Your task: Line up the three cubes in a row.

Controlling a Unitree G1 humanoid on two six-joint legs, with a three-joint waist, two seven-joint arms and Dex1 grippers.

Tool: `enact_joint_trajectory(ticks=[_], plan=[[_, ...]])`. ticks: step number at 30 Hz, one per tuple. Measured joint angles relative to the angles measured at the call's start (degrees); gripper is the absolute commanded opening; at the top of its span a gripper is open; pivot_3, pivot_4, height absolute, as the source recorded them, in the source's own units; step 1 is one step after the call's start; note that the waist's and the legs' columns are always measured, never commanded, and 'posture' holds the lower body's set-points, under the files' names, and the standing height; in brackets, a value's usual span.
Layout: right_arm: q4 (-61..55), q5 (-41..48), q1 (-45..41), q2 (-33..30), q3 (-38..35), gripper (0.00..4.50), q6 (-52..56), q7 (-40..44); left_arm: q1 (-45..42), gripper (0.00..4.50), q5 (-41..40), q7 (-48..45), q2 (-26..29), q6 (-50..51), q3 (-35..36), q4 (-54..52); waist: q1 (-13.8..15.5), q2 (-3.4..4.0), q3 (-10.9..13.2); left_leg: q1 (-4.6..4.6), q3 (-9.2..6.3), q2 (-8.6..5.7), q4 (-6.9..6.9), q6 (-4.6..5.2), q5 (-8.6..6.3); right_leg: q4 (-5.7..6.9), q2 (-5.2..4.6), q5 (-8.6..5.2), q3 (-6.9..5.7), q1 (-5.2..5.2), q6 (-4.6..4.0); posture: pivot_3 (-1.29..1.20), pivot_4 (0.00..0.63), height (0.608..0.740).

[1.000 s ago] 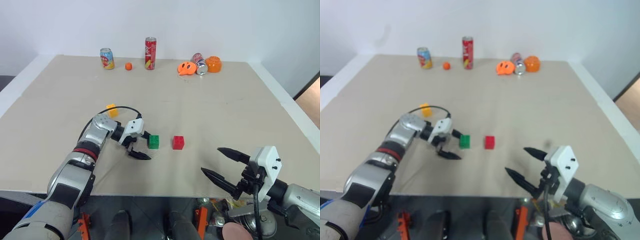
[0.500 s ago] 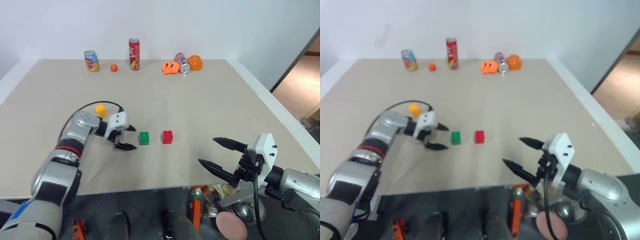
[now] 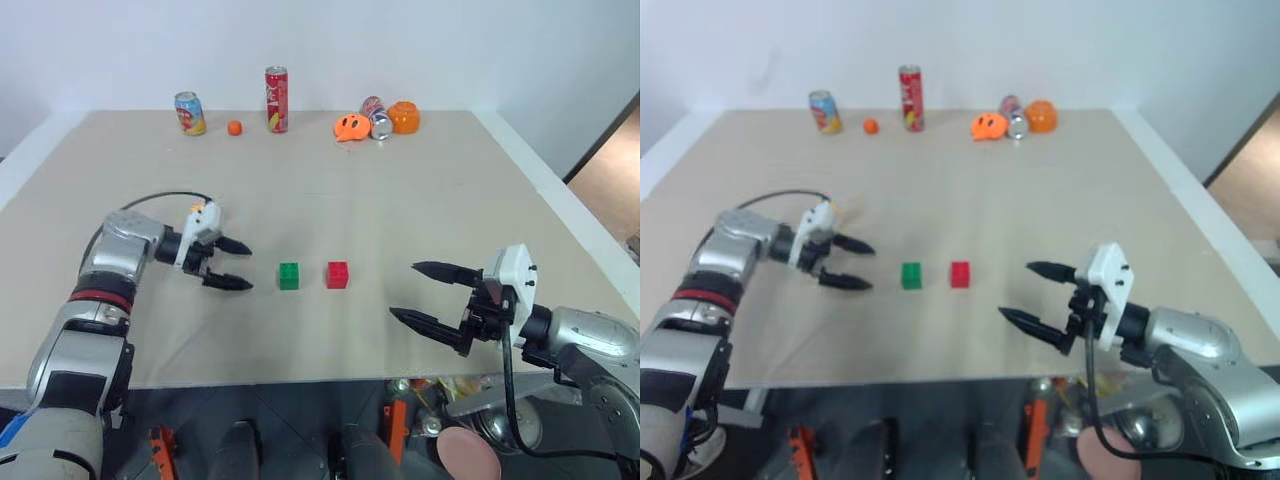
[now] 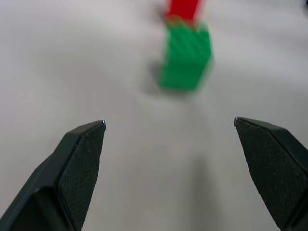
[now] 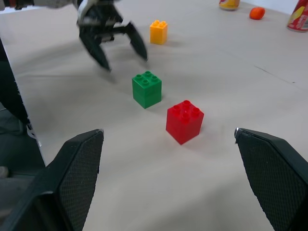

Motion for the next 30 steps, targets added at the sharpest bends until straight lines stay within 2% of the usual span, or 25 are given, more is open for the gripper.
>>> enact_joint_trajectory(ticks=[2,10,15,22,26,30], plan=[[0.4,-0.6,-1.8,0.6,1.1,4.5,-0.4,-0.1,0.4,4.45,-1.9,2.8,1.3,4.7,2.2,-4.8,0.1,0.0,0.0,-0.39,0.03,-0.12,0.09,-0.19,-0.12,-0.02,0.03,-0.05,0.25,-0.25,0.42,0.0,0.15,0.74],[2.2,-0.4,-10.9,5.9,2.2,4.5,0.3,-5.7,11.9,4.45,-10.1,15.1,3.2,21.2,10.7,-25.3,0.4,0.0,0.0,-0.4,-0.09,-0.03,0.03,-0.43,-0.35,-0.01,0.19,-0.29,0.21,-0.28,0.41,0.0,0.15,0.74],[6.1,-5.0,-21.8,10.5,4.4,4.5,2.2,-16.5,18.6,4.45,-13.4,31.4,-1.1,27.0,17.1,-37.7,0.4,0.01,0.0,-0.19,-0.08,0.14,0.07,-0.42,-0.31,0.0,0.34,-0.06,0.23,-0.22,0.03,0.0,0.15,0.74],[6.7,-8.8,-22.4,13.7,10.9,4.5,3.2,-18.7,23.8,4.45,-9.4,55.5,-6.6,31.0,19.4,-43.4,0.6,-0.01,0.0,-0.22,-0.01,0.19,0.11,-0.4,-0.28,-0.01,0.45,0.08,0.41,-0.25,0.17,0.0,0.15,0.74],[8.2,-10.4,-22.7,15.2,13.1,4.5,2.2,-18.4,23.9,4.45,-8.2,64.0,-7.8,32.8,20.0,-44.2,0.6,-0.02,0.0,-0.21,-0.01,0.19,0.1,-0.4,-0.28,-0.01,0.49,0.08,0.42,-0.26,0.17,0.0,0.15,0.74],[10.4,-12.0,-23.7,16.8,13.9,4.5,1.0,-18.0,23.3,4.45,-6.7,67.6,-7.6,32.8,19.7,-43.8,0.6,-0.01,0.0,-0.19,-0.02,0.23,0.1,-0.4,-0.28,-0.01,0.56,0.12,0.42,-0.28,0.1,0.0,0.15,0.74]])
